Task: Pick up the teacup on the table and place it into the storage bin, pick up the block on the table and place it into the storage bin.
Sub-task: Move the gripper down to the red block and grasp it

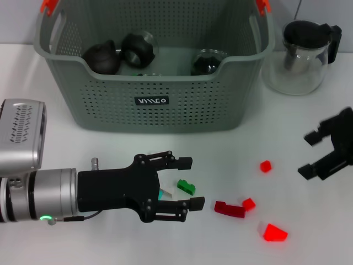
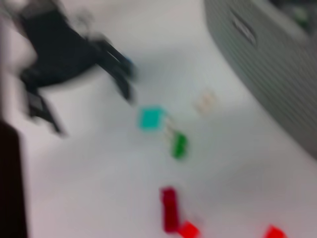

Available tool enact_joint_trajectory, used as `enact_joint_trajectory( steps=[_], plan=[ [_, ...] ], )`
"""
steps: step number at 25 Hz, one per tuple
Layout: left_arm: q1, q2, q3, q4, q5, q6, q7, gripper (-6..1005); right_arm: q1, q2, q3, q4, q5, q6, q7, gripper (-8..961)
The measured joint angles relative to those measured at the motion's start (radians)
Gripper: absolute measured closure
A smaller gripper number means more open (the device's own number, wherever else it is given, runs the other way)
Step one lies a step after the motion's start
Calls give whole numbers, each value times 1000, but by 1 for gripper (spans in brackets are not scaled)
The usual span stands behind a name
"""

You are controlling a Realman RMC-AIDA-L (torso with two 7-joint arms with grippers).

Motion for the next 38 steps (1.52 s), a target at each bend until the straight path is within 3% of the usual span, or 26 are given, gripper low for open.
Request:
enact_joint_trajectory(
  steps=[4,6,13,23,28,38],
  plan=[
    [-1,0,-2,0,0,0,0,164,18,75,-4,26,-161,125,22,30],
    [-1,0,-1,-1,-1,0,0,164,36,96,-16,73,-192,185,43,29],
    [-2,0,-3,-12,-1,0,1,164,114,100,-81,297,-200,396,192,34],
    [-2,0,-6,-12,2,-4,3,163,124,103,-227,336,-196,527,321,43],
    [-2,0,-7,-12,4,-4,4,164,139,104,-268,378,-180,553,329,203],
    [-2,1,-6,-24,4,-16,10,165,146,105,-292,411,-161,590,332,315]
  ],
)
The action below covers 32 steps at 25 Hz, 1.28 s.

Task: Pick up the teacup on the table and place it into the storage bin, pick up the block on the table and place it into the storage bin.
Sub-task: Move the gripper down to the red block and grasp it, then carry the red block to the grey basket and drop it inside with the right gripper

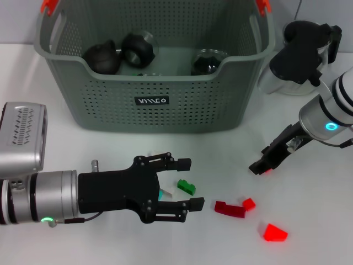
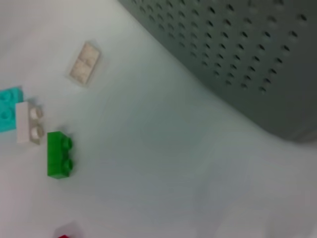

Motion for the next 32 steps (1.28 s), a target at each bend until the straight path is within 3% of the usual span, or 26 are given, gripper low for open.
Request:
enact_joint_trajectory(
  steps=[4,15,21,26,32],
  plan=[
    [0,0,0,0,-1,0,2,165,3,0,-15,10,0,21,2,337],
    [3,0,-1,-1,0,0,2,166,2,0,-54,16,0,27,3,711],
    [6,1,-1,-1,-1,0,1,167,-37,-5,-40,-95,52,-43,0,745],
    [24,7,-1,-1,5,2,-2,167,-82,-9,-2,-317,172,-223,-11,747],
    [53,10,-1,0,16,5,-2,168,-44,-20,86,-472,367,-360,-11,749]
  ],
)
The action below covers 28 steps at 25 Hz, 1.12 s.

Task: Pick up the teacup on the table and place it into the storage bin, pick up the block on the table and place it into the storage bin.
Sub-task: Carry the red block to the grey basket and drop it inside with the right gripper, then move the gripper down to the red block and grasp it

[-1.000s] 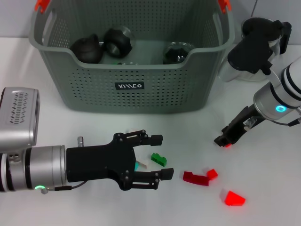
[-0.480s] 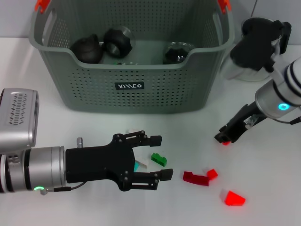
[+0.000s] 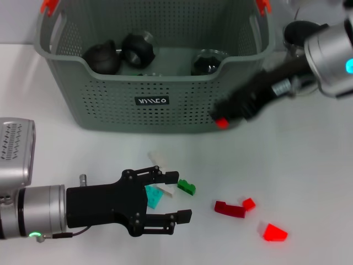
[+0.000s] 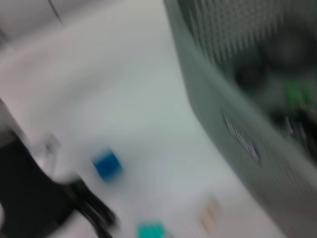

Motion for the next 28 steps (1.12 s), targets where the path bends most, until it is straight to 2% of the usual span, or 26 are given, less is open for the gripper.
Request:
enact_joint_trajectory(
  steps=[5,9,12,16,19,21,22,23,26,28],
  plan=[
    [-6,-2,3,0,0,-2,1,167,129,-23,80,6,134,22,-6,750],
    [-15,-3,5,1,0,1,-1,167,214,-35,144,46,114,108,-12,749],
    [-22,-5,5,1,0,-1,0,166,246,-47,141,94,50,201,-11,749],
    [-24,-5,1,0,0,-4,-1,166,255,-46,135,142,-54,338,-11,713],
    [-24,-5,0,0,-2,-4,-1,166,245,-44,130,153,-69,376,-34,672],
    [-24,-4,0,0,-3,-4,-1,167,232,-43,136,149,-40,366,-67,627],
    [-24,-4,0,0,-4,-4,-1,167,205,-50,143,135,48,296,-127,604],
    [-24,-4,0,0,-5,-3,-2,167,205,-50,143,135,48,296,-127,581],
    [-24,-3,0,0,-5,1,-2,167,147,-80,151,128,235,98,-240,512],
    [-24,-3,0,0,-4,3,-2,167,110,-100,152,130,297,-24,-283,467]
  ],
)
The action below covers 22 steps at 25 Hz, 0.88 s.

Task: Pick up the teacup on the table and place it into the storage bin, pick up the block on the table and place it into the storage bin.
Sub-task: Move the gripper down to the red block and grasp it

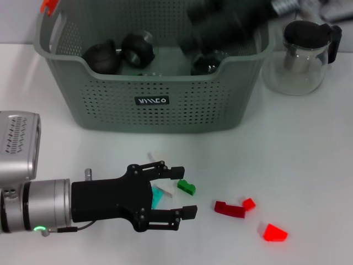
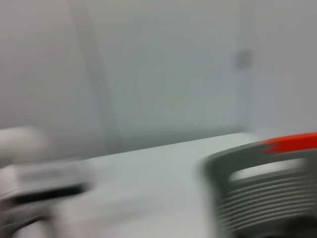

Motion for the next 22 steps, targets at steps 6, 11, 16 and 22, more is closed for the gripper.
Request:
enact_joint_trajectory(
  steps=[6,11,16,22],
  plan=[
    [0,4,2,0,3,0,4,167,-97,-23,-25,-4,-108,-279,-50,232],
    [0,5,6,4,3,-3,5,168,-144,15,-52,21,-322,-281,-59,10],
    [-4,5,8,2,4,-8,8,167,-148,95,-108,57,-556,-189,-82,7],
    [-8,3,8,0,4,-10,9,166,-128,116,-223,133,-606,-29,-75,9]
  ],
)
